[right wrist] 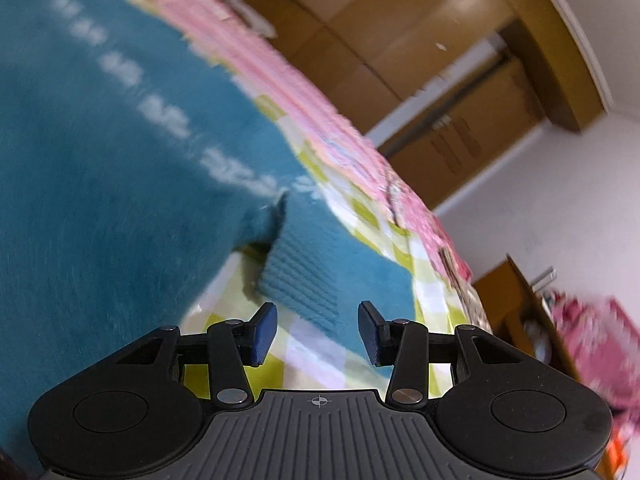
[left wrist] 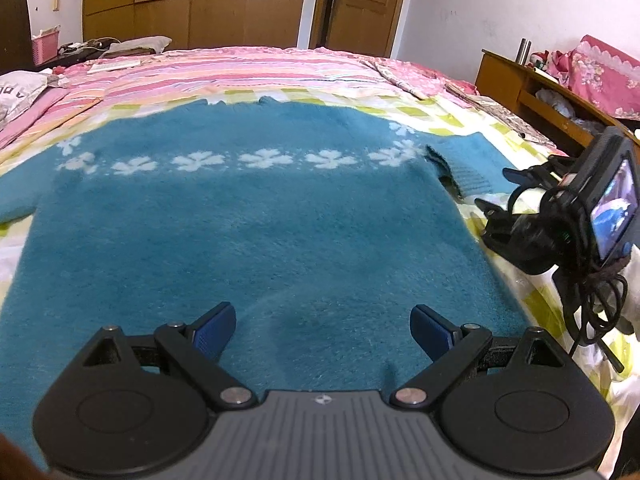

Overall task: Fold small clothes
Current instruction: 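Grasp the sweater's cuffed sleeve with the right gripper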

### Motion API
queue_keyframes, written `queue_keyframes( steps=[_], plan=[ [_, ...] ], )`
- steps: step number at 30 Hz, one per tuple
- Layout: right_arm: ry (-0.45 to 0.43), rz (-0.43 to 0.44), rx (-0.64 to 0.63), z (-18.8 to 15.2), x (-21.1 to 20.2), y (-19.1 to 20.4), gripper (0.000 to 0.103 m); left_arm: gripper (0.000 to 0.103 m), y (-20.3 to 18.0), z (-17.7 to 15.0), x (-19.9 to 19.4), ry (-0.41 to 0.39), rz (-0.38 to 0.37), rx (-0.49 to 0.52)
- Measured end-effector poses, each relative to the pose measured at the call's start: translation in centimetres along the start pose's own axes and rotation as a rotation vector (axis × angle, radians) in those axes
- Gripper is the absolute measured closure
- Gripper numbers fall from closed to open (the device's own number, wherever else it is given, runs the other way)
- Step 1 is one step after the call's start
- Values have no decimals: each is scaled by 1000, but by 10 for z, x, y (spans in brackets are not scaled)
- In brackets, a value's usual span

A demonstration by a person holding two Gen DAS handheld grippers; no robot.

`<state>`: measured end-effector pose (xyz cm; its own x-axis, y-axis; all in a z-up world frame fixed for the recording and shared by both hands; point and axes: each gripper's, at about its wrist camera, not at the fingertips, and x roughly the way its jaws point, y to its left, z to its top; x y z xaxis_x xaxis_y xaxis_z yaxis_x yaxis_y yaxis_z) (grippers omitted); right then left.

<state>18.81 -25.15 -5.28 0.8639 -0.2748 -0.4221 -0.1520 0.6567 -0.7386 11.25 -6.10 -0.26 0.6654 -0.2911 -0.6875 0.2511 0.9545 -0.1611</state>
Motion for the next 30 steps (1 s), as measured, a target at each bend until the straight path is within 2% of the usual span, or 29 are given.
queue_keyframes(
  steps=[3, 6, 12, 15, 17, 23, 30],
  plan=[
    [34, 44, -61, -1, 12, 3, 61, 4, 0, 2, 3, -1, -7, -6],
    [29, 40, -116, -2, 18, 5, 59, 4, 0, 3, 5, -3, -14, -15],
    [13, 46, -131, 7, 32, 8, 59, 4, 1, 4, 8, 0, -23, -21],
    [15, 50, -117, 9, 35, 7, 62, 4, 2, 5, 9, 2, -28, -31],
    [20, 78, -83, 9, 36, 1, 73, 4, 3, 5, 9, 2, -34, -39],
    [33, 150, 80, 21, 28, -24, 88, 4, 9, 6, 6, -3, -52, -62],
    [73, 285, 434, 34, 31, -75, 91, 4, 16, 9, -1, -33, -62, -81]
  ],
)
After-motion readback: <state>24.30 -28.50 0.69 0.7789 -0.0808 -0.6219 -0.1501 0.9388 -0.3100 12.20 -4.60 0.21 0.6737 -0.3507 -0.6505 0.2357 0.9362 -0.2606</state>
